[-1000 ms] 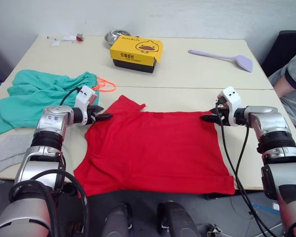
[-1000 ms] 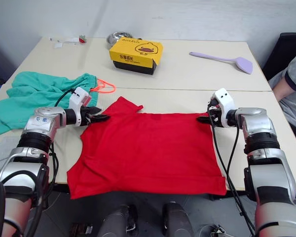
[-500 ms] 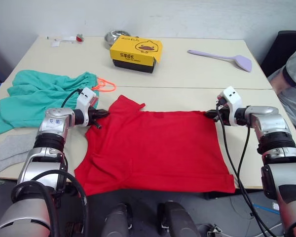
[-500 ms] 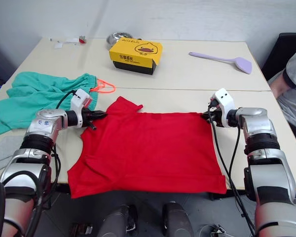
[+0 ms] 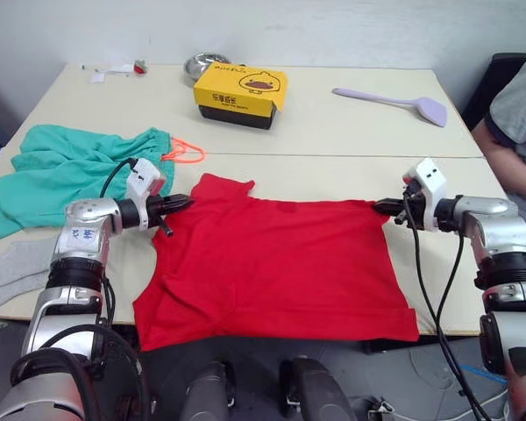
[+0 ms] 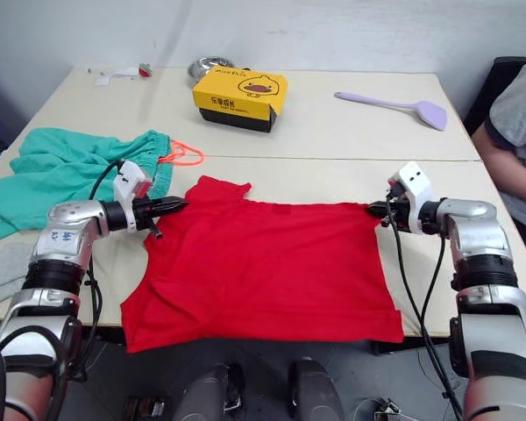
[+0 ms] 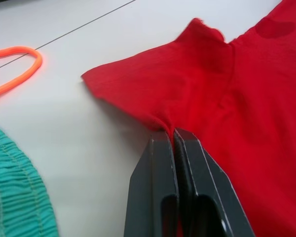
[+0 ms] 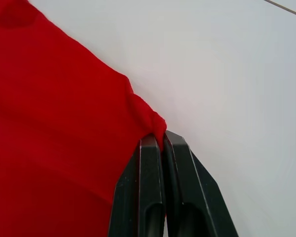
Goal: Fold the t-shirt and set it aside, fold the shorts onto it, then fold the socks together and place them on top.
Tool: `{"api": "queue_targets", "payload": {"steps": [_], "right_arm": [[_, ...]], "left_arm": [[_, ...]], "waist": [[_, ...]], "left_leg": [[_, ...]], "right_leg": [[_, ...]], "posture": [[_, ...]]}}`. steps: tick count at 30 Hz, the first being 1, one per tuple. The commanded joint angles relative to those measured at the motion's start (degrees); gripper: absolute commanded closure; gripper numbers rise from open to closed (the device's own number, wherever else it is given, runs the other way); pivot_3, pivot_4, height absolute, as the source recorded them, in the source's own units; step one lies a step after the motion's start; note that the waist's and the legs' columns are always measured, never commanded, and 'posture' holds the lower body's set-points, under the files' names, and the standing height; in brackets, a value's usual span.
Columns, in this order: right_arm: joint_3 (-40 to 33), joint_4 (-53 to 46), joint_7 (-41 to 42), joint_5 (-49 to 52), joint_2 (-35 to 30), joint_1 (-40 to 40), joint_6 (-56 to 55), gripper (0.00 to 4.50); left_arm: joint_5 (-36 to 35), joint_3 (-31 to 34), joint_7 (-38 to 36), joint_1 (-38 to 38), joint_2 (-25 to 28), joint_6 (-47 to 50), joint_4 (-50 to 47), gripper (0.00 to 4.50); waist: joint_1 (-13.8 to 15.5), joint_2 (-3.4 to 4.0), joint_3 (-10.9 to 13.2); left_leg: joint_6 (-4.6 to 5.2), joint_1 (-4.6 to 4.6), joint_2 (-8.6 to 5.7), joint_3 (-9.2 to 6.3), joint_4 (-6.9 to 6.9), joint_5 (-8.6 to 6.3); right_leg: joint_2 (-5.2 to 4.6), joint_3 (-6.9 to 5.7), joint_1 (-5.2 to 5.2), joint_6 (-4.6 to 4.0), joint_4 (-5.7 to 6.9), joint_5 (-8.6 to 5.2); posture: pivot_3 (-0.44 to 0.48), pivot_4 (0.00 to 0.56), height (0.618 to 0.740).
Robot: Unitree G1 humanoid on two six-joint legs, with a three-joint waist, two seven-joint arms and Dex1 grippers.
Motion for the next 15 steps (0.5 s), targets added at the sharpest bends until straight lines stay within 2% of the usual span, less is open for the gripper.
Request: {"api": "queue_targets", "payload": {"steps": [1, 7, 15], "right_arm": [[-3.41, -5.16, 1.56, 2.81, -2.24, 1.92, 0.10, 4.50], [-6.44, -8.04, 1.56, 5.31, -1.81, 5.32, -3.93, 4.50], [-9.47, -7.23, 2.41, 8.18, 0.86, 7.23, -14.41, 4.50]], "left_arm": [[-2.09, 2.09, -0.41, 2.10, 1.29, -0.53, -5.63, 4.48], [-3.37, 3.77, 1.01, 5.29, 1.37, -1.35, -8.71, 4.48], [-4.42, 6.04, 2.09, 5.15, 1.15, -5.93, -6.54, 4.48]], "waist": [[-0.02, 0.00, 0.00], [-0.04, 0.00, 0.00], [-0.20, 0.00, 0.00]], "left_leg": [[0.00, 0.00, 0.01, -0.01, 0.00, 0.00], [0.01, 0.01, 0.00, -0.07, 0.00, -0.01], [0.03, 0.01, 0.00, -0.09, -0.03, -0.02]], "right_leg": [[0.00, 0.00, 0.00, 0.00, 0.01, 0.00], [0.00, -0.02, 0.02, 0.00, 0.02, 0.00], [0.00, -0.05, 0.03, 0.00, 0.01, 0.00]], "posture": [[0.000, 0.150, 0.740], [0.000, 0.150, 0.740], [0.000, 0.150, 0.740]]}}
